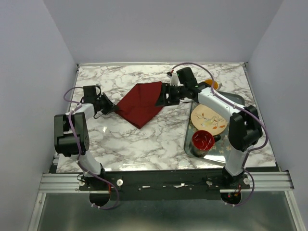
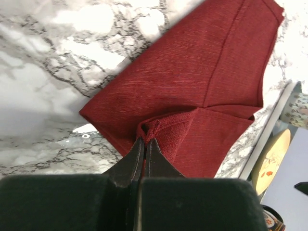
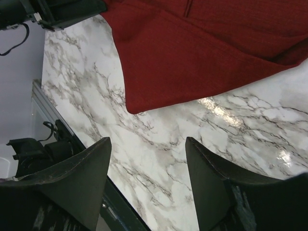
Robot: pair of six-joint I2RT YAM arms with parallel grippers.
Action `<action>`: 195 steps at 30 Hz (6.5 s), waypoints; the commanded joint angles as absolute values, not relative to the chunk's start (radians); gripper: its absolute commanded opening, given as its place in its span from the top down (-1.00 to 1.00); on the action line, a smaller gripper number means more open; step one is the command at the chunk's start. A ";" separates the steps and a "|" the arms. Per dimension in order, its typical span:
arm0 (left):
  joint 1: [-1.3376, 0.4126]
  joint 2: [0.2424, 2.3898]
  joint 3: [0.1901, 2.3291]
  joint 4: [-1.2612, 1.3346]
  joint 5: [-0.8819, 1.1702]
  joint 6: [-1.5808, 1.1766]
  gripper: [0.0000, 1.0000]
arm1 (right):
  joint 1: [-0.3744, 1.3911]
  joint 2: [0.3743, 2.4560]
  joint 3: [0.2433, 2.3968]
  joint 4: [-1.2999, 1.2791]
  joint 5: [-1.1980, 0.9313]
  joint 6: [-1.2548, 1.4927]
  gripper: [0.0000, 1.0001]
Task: Fold the napkin, place the utensils inside, and roll it up
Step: Fold the napkin, then roll the napkin with the utensil
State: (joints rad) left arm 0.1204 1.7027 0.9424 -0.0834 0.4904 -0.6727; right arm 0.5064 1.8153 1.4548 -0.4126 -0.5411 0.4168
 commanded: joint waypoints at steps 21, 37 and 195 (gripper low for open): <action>0.144 1.559 1.055 -0.270 0.356 -0.640 -0.73 | 0.712 2.074 1.677 -0.440 -0.554 0.400 -0.44; 0.101 1.687 0.985 -0.130 0.468 -0.707 1.00 | 0.805 2.232 1.783 -0.431 -0.551 0.420 0.43; 0.357 1.259 1.000 -0.339 0.328 -0.838 0.33 | 1.060 2.483 2.238 -0.730 0.210 -0.186 -0.32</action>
State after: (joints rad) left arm 0.3523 1.2442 0.9981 -0.3531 0.2928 -0.8364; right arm 1.0538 2.4439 2.1967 -0.7166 0.2047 -0.1837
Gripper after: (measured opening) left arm 0.340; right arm 0.733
